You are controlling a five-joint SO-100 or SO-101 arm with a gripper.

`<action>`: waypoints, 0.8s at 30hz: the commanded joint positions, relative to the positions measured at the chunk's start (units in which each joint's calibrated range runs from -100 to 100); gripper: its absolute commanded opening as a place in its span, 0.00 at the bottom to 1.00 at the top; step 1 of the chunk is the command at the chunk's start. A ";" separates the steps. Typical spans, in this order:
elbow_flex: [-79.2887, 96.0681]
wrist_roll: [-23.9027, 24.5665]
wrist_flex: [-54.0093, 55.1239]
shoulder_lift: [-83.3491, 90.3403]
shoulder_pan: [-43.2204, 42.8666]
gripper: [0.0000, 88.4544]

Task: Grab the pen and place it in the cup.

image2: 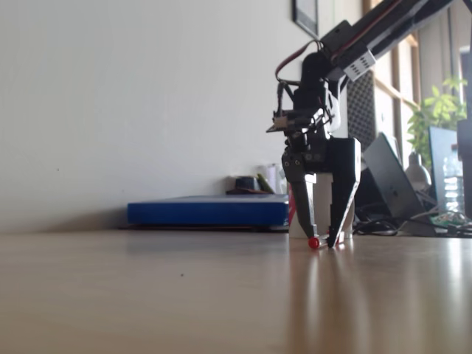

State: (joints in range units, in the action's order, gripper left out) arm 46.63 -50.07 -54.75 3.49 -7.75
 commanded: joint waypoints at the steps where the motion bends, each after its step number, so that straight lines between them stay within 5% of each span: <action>1: -0.77 1.15 0.25 -0.01 0.20 0.01; 15: -17.98 1.52 0.94 5.72 2.70 0.01; 24: -28.66 13.39 13.84 11.86 13.21 0.01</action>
State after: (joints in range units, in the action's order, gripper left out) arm 20.92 -41.04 -44.49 12.08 1.77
